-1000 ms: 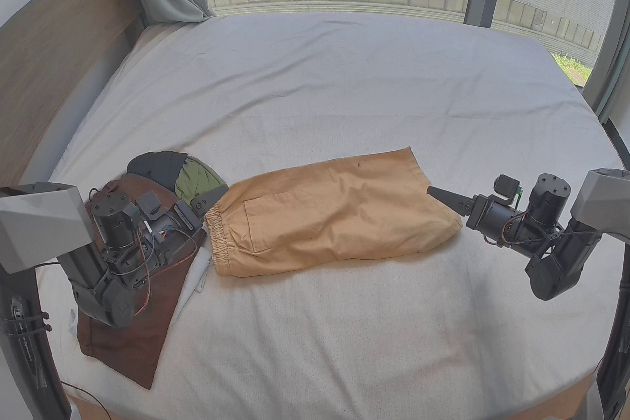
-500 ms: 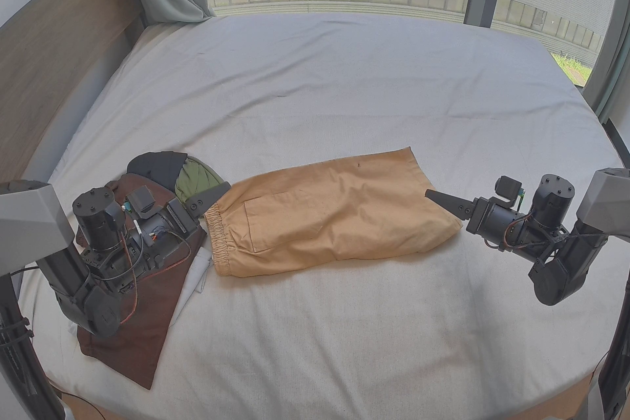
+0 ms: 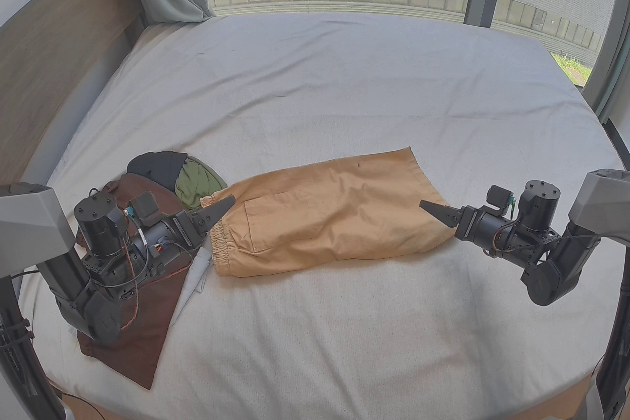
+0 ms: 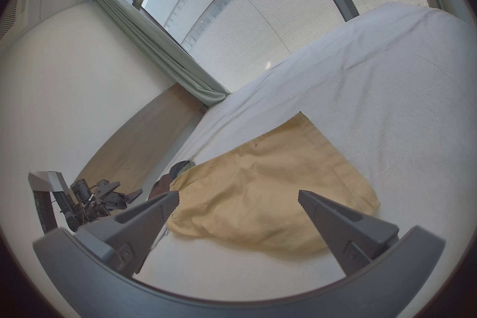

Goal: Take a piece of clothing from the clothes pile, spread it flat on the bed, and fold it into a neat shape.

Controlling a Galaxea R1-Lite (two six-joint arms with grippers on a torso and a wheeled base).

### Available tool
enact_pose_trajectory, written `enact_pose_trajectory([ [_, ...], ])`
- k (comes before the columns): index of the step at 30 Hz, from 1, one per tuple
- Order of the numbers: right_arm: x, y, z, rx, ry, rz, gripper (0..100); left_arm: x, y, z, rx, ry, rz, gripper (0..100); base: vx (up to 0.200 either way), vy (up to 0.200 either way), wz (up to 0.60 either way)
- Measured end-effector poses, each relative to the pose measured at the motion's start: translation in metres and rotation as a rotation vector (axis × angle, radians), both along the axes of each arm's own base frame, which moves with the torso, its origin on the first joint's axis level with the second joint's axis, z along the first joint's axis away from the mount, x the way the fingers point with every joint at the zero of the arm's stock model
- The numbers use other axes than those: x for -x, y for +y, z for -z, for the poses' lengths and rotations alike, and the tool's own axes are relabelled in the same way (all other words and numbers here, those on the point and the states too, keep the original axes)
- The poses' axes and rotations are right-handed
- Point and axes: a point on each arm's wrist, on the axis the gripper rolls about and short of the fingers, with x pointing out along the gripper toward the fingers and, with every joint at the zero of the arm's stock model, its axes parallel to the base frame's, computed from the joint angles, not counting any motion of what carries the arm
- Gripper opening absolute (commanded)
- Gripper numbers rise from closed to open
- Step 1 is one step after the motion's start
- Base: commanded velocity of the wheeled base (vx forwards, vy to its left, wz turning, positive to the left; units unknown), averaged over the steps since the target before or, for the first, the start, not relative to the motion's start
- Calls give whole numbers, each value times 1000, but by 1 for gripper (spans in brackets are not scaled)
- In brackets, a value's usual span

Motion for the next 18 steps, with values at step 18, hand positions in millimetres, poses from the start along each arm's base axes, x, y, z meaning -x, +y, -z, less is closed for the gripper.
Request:
enact_pose_trajectory([
  [18,3,1,32,25,113,-4,100,-3,1,13,-26,30,-8,100,0,0,0],
])
